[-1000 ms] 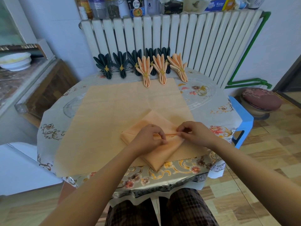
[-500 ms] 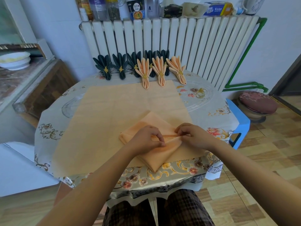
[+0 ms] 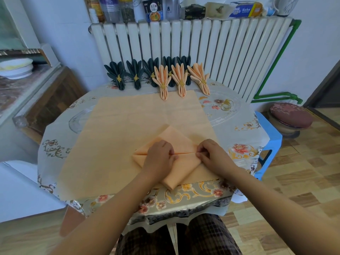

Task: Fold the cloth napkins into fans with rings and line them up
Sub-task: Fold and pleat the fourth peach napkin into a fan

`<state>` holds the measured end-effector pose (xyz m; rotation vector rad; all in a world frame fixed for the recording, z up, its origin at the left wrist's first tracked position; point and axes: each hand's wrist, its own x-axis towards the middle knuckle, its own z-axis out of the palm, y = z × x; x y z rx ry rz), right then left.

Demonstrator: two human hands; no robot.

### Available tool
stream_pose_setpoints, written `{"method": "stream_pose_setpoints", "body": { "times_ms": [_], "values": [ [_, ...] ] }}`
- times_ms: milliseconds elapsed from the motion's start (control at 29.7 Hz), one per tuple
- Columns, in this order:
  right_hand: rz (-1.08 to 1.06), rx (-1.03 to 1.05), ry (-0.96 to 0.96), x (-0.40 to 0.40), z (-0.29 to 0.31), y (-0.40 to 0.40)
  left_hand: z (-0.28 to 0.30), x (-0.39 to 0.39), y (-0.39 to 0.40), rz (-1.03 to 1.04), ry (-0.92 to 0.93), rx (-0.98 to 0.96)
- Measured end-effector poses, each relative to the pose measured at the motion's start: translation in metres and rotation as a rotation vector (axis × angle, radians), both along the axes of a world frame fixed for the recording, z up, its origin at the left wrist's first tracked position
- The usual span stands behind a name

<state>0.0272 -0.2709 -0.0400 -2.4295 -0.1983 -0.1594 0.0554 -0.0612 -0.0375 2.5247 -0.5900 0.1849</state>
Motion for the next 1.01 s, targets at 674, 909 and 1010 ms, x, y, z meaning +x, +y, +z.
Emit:
{"method": "stream_pose_setpoints", "body": {
  "times_ms": [674,909,1010],
  "values": [
    [0.232,-0.137,0.039,-0.01,0.014,-0.015,0.006,-0.006,0.044,-0.304,0.206,0.03],
    [0.137,-0.189,-0.042,-0.005,0.011,-0.003,0.033,-0.018,0.045,-0.268,0.442,0.174],
    [0.121,-0.223,-0.064,-0.004,0.012,0.002,0.03,-0.026,0.038,-0.244,0.388,0.251]
  ]
}}
